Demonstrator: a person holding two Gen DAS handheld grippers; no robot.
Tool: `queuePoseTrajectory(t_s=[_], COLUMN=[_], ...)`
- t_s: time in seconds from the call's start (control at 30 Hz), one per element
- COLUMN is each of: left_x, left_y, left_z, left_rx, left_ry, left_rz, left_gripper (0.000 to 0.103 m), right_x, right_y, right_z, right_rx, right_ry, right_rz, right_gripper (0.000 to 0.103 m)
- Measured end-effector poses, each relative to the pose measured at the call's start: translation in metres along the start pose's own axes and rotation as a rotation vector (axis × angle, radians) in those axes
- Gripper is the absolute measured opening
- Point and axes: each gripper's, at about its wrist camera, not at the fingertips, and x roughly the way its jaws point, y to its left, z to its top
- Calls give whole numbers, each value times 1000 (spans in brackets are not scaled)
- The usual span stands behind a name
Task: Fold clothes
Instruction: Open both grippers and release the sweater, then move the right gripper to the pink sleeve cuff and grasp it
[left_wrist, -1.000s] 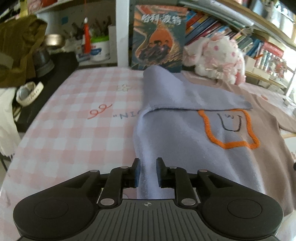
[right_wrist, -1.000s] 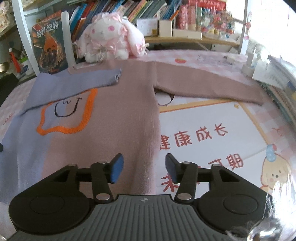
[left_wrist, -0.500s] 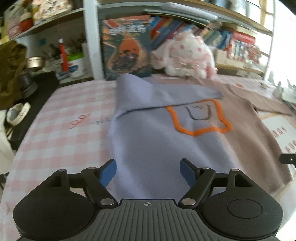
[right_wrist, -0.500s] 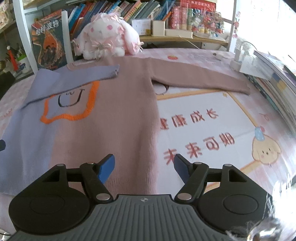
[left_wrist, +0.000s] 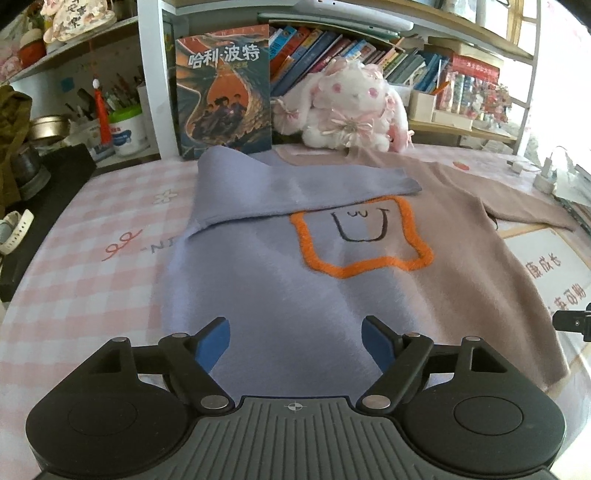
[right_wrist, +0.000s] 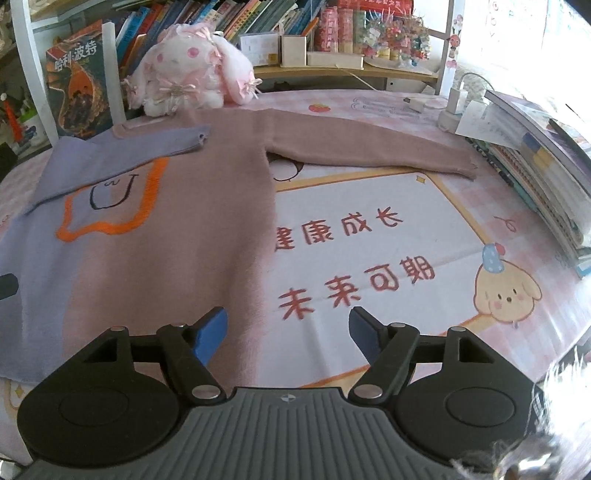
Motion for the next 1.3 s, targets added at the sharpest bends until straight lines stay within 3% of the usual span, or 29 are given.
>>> queuePoseTrajectory(t_s=[0.2,0.5,0.87,1.3], left_x=[5,12,19,21], left_y=[-37,-103,-152,-175], left_z=[10,15,18,18], left_rx=[-81,-204,-247,-224], left_ry=[6,56,107,140], left_rz=[105,256,310,319], left_gripper=[81,81,81,81], right_x=[23,72,105,124], right_y=[-38,-135,-211,-225], right_z=[25,88,116,124], right_rx=[-44,-7,46,59], right_ry=[-24,-24,-18,13], right_rz=[55,135,140,152], right_gripper=[71,72,72,69])
